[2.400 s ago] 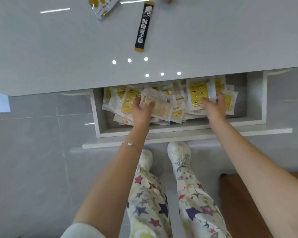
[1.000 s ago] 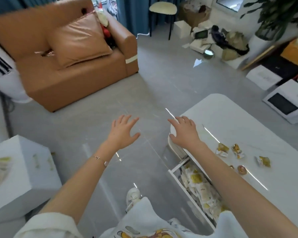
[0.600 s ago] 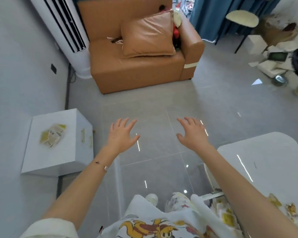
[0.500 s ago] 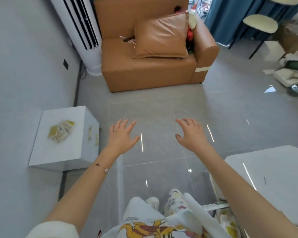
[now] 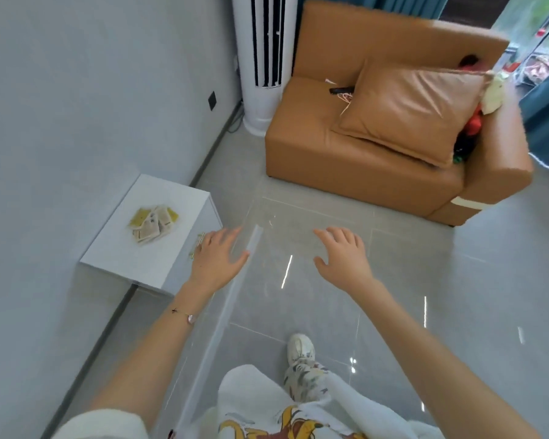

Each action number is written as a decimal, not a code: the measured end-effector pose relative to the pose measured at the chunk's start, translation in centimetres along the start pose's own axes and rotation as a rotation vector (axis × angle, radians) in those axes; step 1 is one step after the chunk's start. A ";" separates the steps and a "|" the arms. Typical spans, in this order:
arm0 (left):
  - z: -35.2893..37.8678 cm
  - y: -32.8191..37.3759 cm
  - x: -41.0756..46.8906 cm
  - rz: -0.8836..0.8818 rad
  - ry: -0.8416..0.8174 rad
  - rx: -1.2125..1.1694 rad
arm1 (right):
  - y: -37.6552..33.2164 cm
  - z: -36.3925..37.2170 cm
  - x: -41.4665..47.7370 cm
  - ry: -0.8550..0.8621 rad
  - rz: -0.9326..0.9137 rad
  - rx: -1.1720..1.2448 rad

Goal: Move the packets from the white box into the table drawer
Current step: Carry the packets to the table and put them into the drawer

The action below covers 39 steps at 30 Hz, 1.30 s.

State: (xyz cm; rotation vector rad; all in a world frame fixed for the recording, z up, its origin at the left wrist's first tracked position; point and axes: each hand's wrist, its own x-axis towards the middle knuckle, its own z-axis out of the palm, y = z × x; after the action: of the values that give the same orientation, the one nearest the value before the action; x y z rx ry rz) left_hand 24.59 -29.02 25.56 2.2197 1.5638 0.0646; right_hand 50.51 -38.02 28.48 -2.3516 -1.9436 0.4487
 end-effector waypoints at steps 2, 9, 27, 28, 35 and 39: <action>0.3 -0.4 1.0 -0.081 0.026 -0.052 | 0.3 -0.2 2.8 -0.043 -0.075 -0.028; -0.3 -3.3 3.8 -0.325 0.076 -0.104 | -1.5 -1.1 12.9 -0.144 -0.255 -0.060; -2.5 -23.1 16.7 -0.712 0.108 -0.248 | -22.3 6.0 39.2 -0.402 -0.433 -0.026; -2.7 -24.1 17.3 -0.724 0.102 -0.245 | -23.2 6.8 40.2 -0.416 -0.440 -0.029; 0.6 -30.1 19.9 -0.918 0.084 -0.357 | -28.1 14.1 47.3 -0.539 -0.437 -0.068; 6.8 -33.6 21.5 -1.071 0.092 -0.505 | -30.3 21.9 51.0 -0.644 -0.455 -0.095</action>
State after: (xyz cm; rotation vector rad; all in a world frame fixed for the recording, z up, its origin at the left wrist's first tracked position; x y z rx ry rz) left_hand 4.40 -2.20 2.86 0.8451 2.2592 0.2102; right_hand 24.34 14.55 5.01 -1.8404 -2.7142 1.1971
